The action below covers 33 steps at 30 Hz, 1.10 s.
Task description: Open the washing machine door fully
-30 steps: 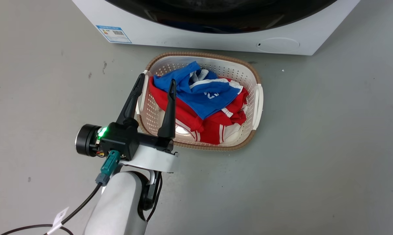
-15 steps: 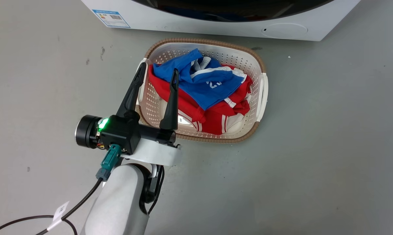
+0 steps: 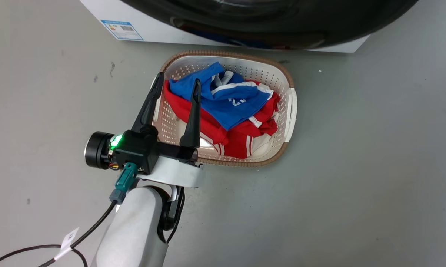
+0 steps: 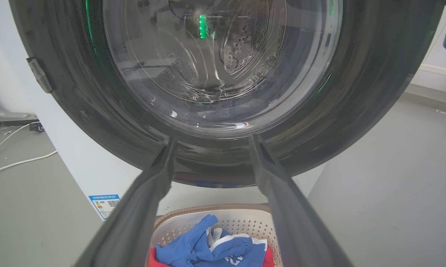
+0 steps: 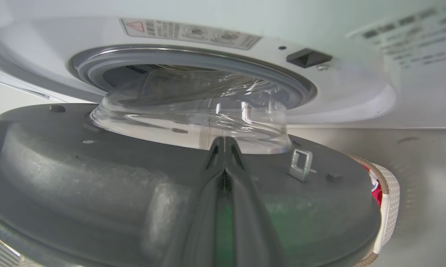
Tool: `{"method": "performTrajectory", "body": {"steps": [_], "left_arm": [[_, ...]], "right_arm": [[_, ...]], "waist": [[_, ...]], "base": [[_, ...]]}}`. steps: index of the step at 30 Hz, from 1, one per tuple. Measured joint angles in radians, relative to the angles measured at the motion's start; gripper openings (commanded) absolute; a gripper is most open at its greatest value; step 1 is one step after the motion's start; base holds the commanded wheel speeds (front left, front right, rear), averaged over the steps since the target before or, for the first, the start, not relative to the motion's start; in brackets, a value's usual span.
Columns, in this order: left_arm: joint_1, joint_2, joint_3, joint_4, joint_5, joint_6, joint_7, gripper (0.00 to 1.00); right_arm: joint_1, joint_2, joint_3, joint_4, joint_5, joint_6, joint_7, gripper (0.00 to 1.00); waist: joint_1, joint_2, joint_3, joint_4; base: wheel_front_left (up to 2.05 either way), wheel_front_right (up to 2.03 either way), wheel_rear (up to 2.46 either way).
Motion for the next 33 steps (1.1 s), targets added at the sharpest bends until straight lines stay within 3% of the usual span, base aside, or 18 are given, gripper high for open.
{"method": "performTrajectory", "body": {"steps": [18, 33], "left_arm": [[0.106, 0.0, 0.005, 0.06, -0.018, -0.031, 0.0, 1.0], [0.267, 0.0, 0.027, 0.105, -0.015, -0.067, 0.0, 1.0]], "right_arm": [[0.345, 0.055, 0.039, -0.21, 0.023, 0.0, 0.147, 0.0], [0.663, 0.154, 0.05, -0.397, 0.047, 0.0, 0.173, 0.0]], "waist": [[-0.0001, 0.0, -0.174, -0.011], [-0.0002, 0.0, -0.361, 0.004]], "base": [[0.0, 0.0, 0.0], [0.0, 0.0, 0.0]]}}
